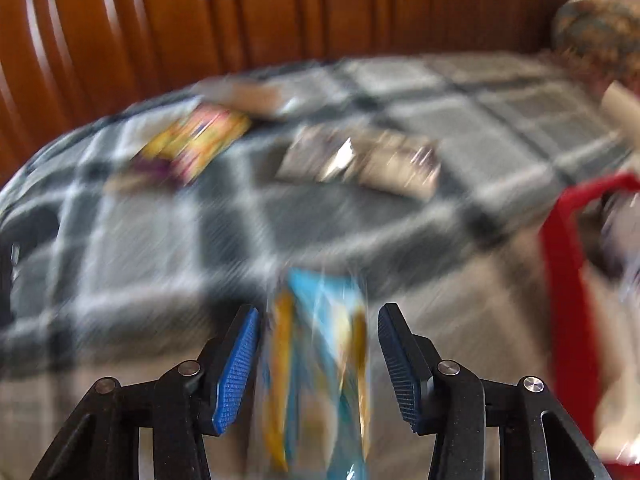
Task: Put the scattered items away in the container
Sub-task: 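Grasp the clear cup of snack sticks with the right tool, then grasp the silver foil packet with the left tool while the right tool holds the cup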
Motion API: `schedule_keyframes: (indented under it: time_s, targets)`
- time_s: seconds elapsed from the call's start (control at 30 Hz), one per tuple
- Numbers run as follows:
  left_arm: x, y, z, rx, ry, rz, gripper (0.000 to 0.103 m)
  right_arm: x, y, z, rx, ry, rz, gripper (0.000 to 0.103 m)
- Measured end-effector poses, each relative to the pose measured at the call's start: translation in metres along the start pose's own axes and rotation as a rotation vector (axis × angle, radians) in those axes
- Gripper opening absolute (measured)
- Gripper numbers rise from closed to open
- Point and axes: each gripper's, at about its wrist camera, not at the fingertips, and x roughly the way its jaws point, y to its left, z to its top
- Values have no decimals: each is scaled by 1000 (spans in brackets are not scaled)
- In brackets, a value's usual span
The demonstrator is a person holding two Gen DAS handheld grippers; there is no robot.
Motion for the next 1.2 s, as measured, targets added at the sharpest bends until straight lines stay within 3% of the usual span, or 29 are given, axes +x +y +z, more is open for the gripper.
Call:
schedule_keyframes:
  time_s: [0.13, 0.27, 0.33, 0.37, 0.43, 0.5, 0.57, 0.77, 0.83, 0.93, 1.0, 1.13, 1.2]
  targets:
    - [23, -12, 6, 13, 17, -35, 103, 31, -11, 11, 5, 22, -40, 54]
    - [41, -23, 15, 27, 20, -88, 103, 46, -19, 4, 41, 62, -14, 56]
    - [48, -30, 21, 32, 16, -126, 103, 47, -20, 3, 25, 74, -59, 67]
    - [50, -33, 24, 37, 15, -137, 103, 47, -20, 1, 17, 79, -103, 78]
    - [56, -41, 29, 54, 9, -156, 103, 46, -21, -3, 29, 79, -155, 86]
    - [64, -53, 36, 79, 6, -187, 103, 44, -26, -4, 52, 82, -121, 82]
    - [70, -69, 44, 123, 7, -259, 103, 37, -27, -8, 53, 75, -87, 59]
    - [76, -122, 62, 293, -96, -460, 103, 22, -26, -26, -10, 85, -79, 53]
    - [90, -143, 71, 330, -73, -487, 103, 21, -29, -30, -20, 72, -67, 53]
    - [116, -165, 84, 287, 1, -533, 103, 22, -35, -31, -5, 74, -42, 51]
    - [131, -176, 87, 249, 49, -532, 103, 21, -36, -32, -1, 69, -36, 51]
    - [162, -192, 82, 191, 165, -448, 103, 20, -36, -33, 6, 63, -29, 51]
    - [170, -197, 79, 193, 176, -395, 103, 20, -37, -33, 13, 62, -22, 51]
